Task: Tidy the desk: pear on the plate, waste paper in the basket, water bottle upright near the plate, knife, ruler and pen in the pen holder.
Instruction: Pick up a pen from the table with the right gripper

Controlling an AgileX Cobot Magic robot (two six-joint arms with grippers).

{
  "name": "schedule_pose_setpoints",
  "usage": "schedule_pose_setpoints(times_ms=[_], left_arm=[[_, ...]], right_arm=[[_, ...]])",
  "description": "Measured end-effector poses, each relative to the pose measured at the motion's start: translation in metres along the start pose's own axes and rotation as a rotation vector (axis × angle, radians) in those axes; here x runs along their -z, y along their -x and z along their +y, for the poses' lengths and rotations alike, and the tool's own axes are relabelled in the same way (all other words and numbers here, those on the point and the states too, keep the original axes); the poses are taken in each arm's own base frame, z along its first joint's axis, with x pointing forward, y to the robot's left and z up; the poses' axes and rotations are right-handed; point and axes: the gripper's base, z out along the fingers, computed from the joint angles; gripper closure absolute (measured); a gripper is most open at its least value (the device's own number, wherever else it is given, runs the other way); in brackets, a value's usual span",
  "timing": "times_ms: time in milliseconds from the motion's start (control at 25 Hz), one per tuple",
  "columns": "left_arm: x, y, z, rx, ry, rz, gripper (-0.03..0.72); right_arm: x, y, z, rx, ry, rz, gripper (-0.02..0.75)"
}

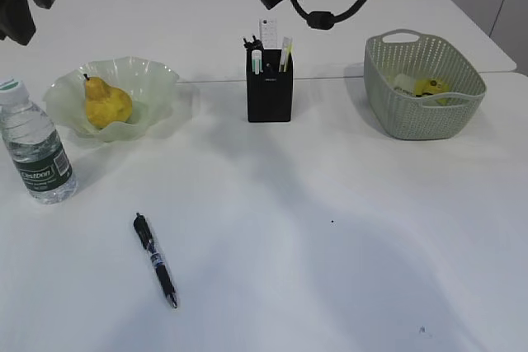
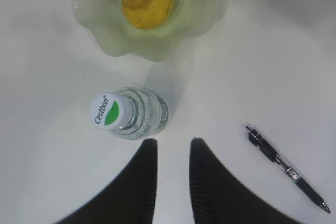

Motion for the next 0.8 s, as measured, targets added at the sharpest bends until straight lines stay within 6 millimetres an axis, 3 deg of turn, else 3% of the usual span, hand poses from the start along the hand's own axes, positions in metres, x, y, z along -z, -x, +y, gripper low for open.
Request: schedule_pose_setpoints(times_ms=[120, 240, 480, 800], left_arm=[[0.000, 0.000, 0.000, 0.000, 0.000, 0.000, 0.547], [0.000, 0.000, 0.000, 0.000, 0.001, 0.000, 0.547], [0.000, 0.000, 0.000, 0.000, 0.001, 0.002, 0.546], [0.000, -0.002, 0.001, -0.001, 0.007, 0.022, 0.546]], right_arm=[[0.011, -0.001, 0.007, 0.089, 0.030, 0.044, 0.489], [0.015, -0.015, 0.015, 0.162, 0.095, 0.161, 0.489], [0.033, -0.040, 0.040, 0.183, 0.427, 0.424, 0.490], [0.069, -0.031, 0.056, -0.146, 0.714, 0.524, 0.490]])
